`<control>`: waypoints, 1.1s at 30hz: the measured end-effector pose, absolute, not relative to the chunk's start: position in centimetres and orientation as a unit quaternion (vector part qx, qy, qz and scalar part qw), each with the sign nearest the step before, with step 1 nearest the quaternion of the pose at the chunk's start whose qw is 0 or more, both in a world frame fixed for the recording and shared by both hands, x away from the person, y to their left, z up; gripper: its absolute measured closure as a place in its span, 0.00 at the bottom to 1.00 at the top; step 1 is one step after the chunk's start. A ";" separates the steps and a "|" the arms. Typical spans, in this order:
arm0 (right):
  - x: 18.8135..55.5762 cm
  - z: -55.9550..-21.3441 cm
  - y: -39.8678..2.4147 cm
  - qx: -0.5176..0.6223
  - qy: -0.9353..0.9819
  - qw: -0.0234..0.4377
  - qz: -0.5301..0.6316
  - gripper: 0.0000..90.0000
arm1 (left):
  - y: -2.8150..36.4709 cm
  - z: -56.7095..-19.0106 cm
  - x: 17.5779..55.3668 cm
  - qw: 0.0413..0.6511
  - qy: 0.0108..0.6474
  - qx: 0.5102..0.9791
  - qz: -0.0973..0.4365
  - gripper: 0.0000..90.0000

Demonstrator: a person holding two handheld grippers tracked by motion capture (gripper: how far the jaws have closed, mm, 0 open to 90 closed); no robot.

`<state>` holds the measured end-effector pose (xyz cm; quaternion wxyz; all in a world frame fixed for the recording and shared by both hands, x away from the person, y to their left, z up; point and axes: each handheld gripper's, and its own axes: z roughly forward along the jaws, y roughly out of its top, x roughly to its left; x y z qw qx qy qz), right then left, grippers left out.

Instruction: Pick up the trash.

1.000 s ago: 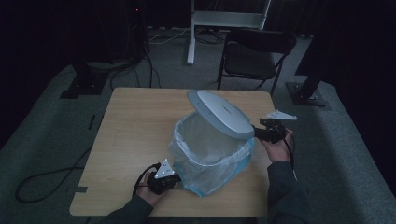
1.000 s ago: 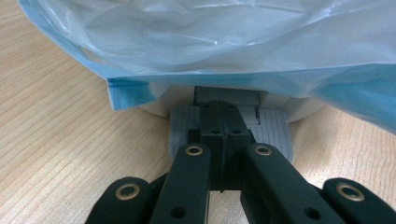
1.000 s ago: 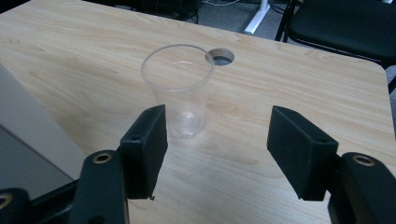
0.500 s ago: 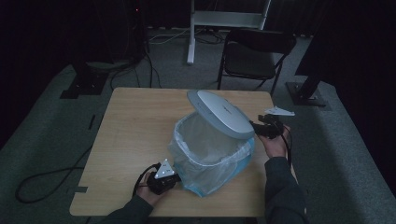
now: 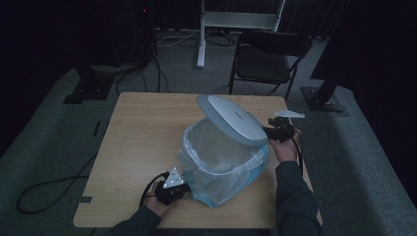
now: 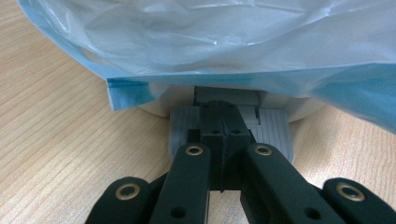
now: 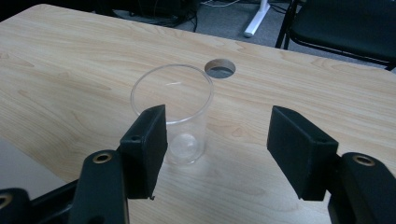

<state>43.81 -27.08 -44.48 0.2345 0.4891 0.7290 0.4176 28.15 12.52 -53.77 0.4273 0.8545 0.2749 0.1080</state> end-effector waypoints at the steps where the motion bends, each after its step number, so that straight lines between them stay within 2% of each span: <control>1: 43.9 -44.4 -27.0 0.489 0.728 0.234 0.419 0.41 | 12.5 -53.8 28.1 0.427 0.275 0.854 0.108 1.00; 33: 46.1 -44.7 -26.7 0.508 0.716 0.236 0.416 0.41 | 12.5 -53.8 28.2 0.427 0.275 0.854 0.108 1.00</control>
